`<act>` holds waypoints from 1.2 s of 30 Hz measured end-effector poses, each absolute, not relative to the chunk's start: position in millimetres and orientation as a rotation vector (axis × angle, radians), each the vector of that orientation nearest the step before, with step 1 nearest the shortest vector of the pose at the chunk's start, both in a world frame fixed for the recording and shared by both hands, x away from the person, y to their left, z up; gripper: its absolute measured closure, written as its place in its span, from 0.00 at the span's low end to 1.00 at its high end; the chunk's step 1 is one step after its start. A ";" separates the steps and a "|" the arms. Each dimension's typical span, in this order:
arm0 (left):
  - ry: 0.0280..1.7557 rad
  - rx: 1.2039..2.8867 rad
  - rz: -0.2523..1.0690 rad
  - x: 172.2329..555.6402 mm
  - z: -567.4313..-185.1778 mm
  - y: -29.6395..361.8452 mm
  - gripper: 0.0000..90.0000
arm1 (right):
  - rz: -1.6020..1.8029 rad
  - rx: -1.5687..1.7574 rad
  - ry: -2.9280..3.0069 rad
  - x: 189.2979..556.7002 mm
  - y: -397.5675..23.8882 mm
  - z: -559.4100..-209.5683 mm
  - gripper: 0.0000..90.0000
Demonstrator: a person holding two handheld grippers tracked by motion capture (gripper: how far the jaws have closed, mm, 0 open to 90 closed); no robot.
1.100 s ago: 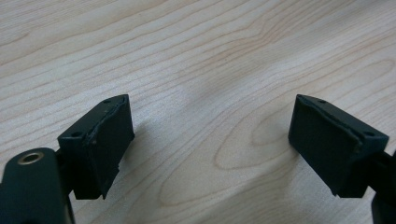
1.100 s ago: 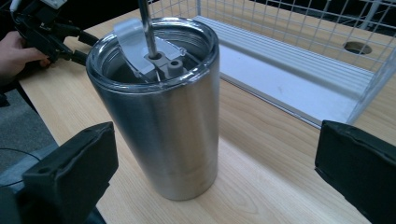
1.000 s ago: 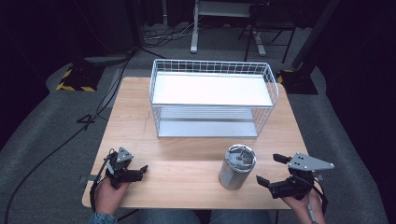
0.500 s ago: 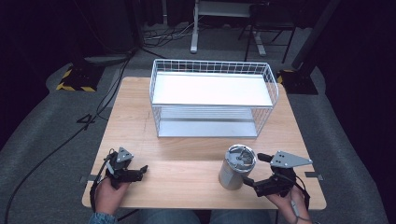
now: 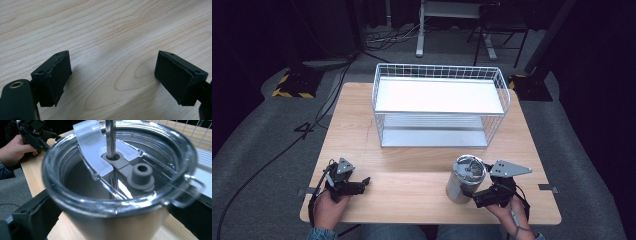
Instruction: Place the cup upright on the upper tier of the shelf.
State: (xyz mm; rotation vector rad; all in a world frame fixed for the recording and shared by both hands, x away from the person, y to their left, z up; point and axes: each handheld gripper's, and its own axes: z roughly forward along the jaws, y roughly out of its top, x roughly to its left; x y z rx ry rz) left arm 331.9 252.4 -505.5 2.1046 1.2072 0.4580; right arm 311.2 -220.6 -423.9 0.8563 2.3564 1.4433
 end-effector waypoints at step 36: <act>1.207 2.105 0.458 331.9 -505.5 252.4 0.16 | 1.352 0.799 2.364 315.3 -206.4 -431.0 0.04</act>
